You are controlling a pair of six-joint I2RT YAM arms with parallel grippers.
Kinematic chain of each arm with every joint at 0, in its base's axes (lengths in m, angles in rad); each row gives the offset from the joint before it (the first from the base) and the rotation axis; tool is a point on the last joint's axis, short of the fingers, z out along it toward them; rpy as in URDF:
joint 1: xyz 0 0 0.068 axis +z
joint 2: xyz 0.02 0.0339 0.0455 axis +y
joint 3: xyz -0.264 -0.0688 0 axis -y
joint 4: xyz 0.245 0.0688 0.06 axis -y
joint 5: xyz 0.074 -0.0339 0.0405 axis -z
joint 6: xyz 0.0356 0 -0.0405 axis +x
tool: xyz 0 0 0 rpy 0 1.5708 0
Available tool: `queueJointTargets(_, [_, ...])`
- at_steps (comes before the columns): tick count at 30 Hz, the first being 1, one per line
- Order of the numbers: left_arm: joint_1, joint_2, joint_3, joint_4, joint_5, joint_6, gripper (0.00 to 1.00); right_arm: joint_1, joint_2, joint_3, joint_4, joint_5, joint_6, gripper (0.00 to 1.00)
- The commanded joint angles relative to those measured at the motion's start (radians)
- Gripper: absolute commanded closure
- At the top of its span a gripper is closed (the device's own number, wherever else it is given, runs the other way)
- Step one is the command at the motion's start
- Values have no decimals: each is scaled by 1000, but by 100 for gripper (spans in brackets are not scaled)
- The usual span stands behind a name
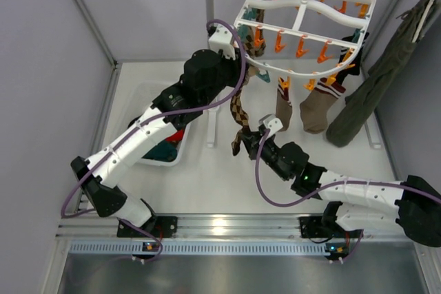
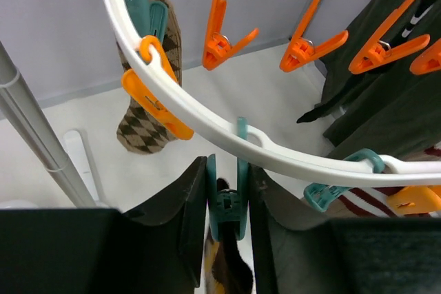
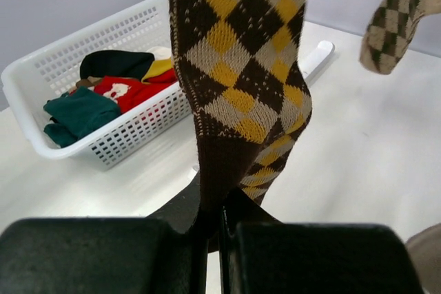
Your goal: Remove the socks clipped to the hanger
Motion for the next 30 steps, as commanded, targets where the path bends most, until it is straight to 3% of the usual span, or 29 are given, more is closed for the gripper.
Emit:
queueJointTargets(1, [-2,3,54,68,4,5,80,19,-36,-19,10,-5,14,100])
queueJointTargets(3, [-3,4,54,68,-2,-2,94,19,-45,-33,10,-4,20,100])
queueJointTargets(8, [-5,0,41,68,-19,-10,100,21,-79,-94,17,-23,46,100])
queueJointTargets(10, [-6,-8,22,68,-31,-13,85,24,-91,-133,29,-21,66,100])
queueJointTargets(13, [-6,-35,-16,67,-65,-28,47,24,-114,-151,19,-18,76,100])
queueJointTargets(18, [-6,-127,-97,59,-149,-18,2,24,-142,-122,-36,-47,68,100])
queueJointTargets(24, [-5,-321,-287,-1,-374,-45,2,24,-128,-38,-98,-139,42,100])
queueJointTargets(26, [-3,-399,-330,-64,-515,-82,2,24,-107,0,-110,-213,34,100])
queueJointTargets(30, [11,-506,-444,-192,-668,-174,2,24,-38,132,-136,-287,17,100])
